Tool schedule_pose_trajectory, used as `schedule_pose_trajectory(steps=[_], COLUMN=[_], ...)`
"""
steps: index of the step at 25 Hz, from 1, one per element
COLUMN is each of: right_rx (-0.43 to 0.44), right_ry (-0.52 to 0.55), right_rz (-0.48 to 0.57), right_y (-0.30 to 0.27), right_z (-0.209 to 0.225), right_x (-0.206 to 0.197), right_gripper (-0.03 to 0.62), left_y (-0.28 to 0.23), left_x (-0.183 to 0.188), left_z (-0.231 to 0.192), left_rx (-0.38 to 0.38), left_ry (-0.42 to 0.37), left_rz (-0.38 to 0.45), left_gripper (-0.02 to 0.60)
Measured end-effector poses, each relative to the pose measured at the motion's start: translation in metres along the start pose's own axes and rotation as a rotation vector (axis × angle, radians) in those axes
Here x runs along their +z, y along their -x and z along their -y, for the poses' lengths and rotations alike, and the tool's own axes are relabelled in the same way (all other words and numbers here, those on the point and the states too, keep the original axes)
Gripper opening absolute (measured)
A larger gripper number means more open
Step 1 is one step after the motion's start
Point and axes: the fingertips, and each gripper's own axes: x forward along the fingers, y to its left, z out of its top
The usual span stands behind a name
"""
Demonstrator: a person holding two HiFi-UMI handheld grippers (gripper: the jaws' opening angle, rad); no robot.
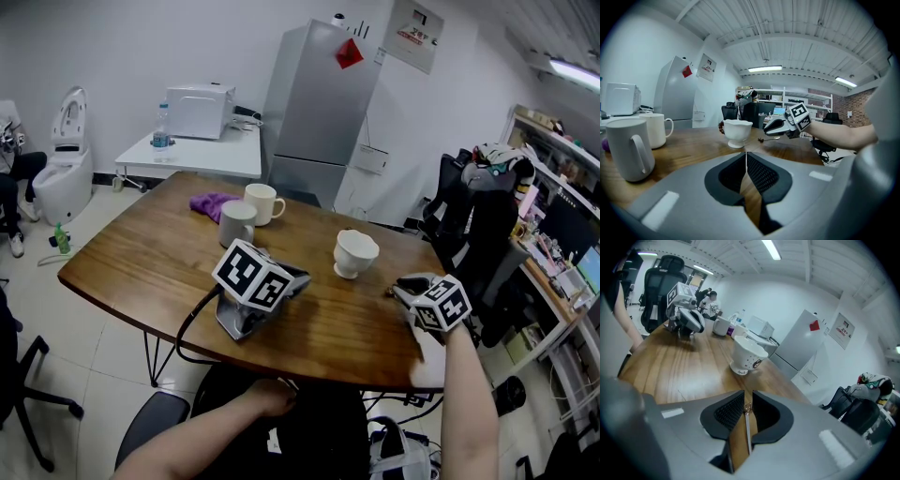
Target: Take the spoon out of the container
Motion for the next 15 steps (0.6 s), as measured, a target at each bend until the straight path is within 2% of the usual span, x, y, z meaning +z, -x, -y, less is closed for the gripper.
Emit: schedule_pose_trajectory(steps=[7, 15], right_rx=[-0.013, 0.022], right_ry=[-0.16, -0.358], right_rz=[0.176, 0.343], right_y=[0.021, 0.033], right_z=[0.006, 0.003], right_x=[0.022, 0.032], right_gripper=[0.011, 0.003], left_y=[0.001, 0.001], left_x=[0.0, 0.001], left_z=[0.0, 0.0], left_rx=[0.0, 0.0], left_ry=[-0.001, -0.001], left_rz=[0.0, 0.001], left_gripper=[0.012, 0.012])
